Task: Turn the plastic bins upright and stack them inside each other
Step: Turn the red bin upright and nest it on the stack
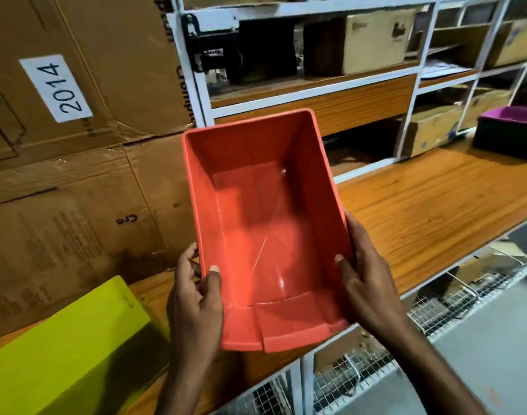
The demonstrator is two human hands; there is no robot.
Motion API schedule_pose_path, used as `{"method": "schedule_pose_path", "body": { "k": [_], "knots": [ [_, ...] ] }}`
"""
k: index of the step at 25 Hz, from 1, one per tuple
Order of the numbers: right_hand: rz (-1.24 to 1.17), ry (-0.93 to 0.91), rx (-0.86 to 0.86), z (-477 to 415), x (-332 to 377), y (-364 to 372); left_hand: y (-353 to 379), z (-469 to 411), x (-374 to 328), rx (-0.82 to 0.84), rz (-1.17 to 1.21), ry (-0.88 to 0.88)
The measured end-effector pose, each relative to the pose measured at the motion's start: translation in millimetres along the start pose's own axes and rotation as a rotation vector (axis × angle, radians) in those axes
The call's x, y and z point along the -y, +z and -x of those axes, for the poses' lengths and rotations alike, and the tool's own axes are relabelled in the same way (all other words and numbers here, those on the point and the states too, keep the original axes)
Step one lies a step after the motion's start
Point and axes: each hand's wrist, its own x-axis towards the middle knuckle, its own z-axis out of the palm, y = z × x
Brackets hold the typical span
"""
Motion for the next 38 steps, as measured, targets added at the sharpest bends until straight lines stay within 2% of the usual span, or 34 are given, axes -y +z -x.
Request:
{"method": "schedule_pose_path", "body": {
  "k": [4,10,15,18,23,29,34,38],
  "knots": [
    [0.083,0.071,-0.077,-0.2,-39.5,-71.0,71.6,26.7,-30.9,0.073,0.131,-0.004],
    [-0.055,0.249,-0.062,-23.9,-108.4,-198.9,202.6,55.8,-86.3,0.214,0.233,-0.097],
    [-0.336,0.521,-0.029,-60.7,-162.0,-316.3,313.1,64.2,-130.5,0.388,0.341,-0.301],
    [-0.453,0.595,0.058,-88.3,-183.1,-373.1,373.3,56.0,-149.7,0.429,0.421,-0.392],
    [-0.564,0.485,0.067,-156.4,-219.2,-427.5,481.9,14.2,-150.9,0.447,0.533,-0.652],
    [-0.419,0.304,0.183,-273.7,-271.1,-456.4,609.5,-41.7,-144.4,0.365,0.676,-0.853],
    [-0.329,0.236,0.141,-368.5,-317.0,-497.7,705.7,-77.4,-163.2,0.304,0.702,-0.801],
    [-0.158,0.134,0.134,-431.9,-365.2,-539.6,768.7,-84.7,-195.4,0.343,0.729,-0.617]
  ]
}}
